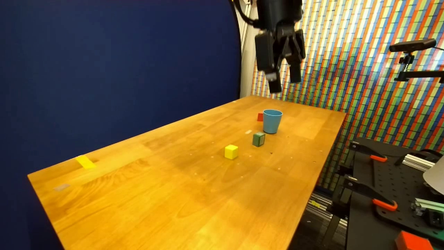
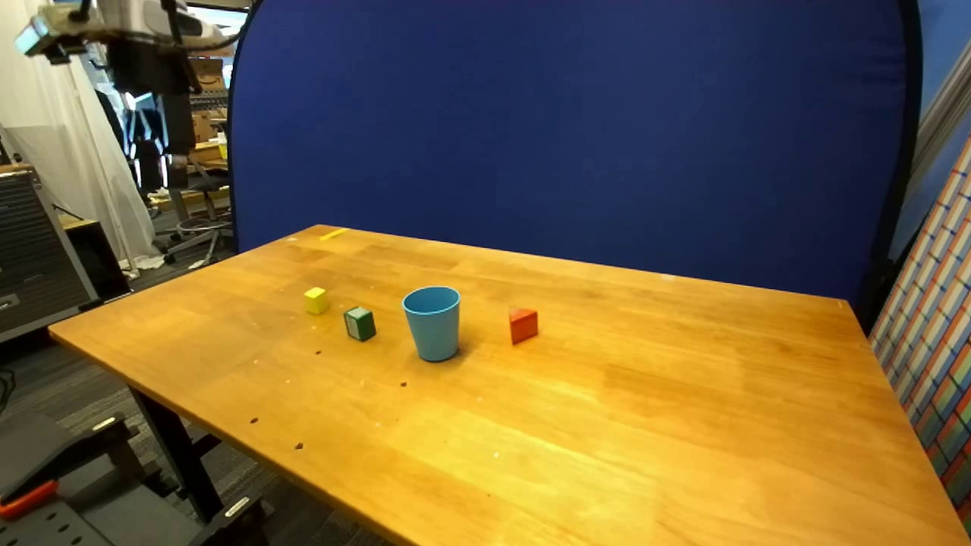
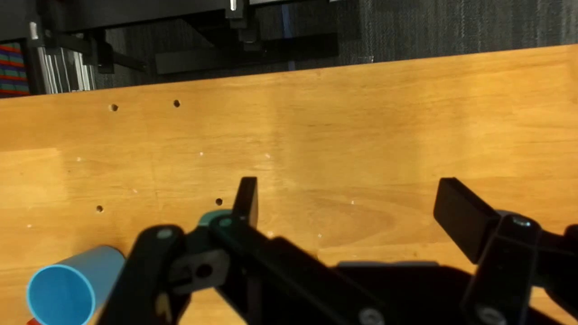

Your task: Put the yellow cube in the cup

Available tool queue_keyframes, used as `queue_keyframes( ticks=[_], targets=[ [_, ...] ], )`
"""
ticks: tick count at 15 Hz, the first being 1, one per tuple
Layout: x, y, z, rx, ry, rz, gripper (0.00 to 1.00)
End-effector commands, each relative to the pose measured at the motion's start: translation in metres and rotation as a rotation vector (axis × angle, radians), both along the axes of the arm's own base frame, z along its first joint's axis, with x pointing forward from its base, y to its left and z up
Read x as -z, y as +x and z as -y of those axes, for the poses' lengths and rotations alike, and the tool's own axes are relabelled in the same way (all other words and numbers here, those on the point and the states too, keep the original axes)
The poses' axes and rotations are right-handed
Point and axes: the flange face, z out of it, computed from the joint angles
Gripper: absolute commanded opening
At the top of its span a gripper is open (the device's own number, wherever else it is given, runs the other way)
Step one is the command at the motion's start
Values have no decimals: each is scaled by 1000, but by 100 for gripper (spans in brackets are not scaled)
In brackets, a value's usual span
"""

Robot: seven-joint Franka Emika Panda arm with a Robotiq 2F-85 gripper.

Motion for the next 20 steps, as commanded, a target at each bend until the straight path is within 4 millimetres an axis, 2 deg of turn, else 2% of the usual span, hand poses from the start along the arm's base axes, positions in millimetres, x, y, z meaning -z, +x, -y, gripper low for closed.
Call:
queue_keyframes(
  ticks=[1, 3, 5, 8, 10, 16, 20],
  targets=[
    [57, -21, -26, -30, -43, 39, 100],
    [85, -22, -29, -38, -59, 31, 100],
    [106, -13, -29, -45, -51, 25, 100],
    [135, 12, -19, -43, -24, 21, 100],
    [155, 37, -8, -29, -5, 22, 100],
    [196, 80, 1, -13, 38, 27, 100],
    [209, 108, 4, -25, 37, 44, 100]
  ],
)
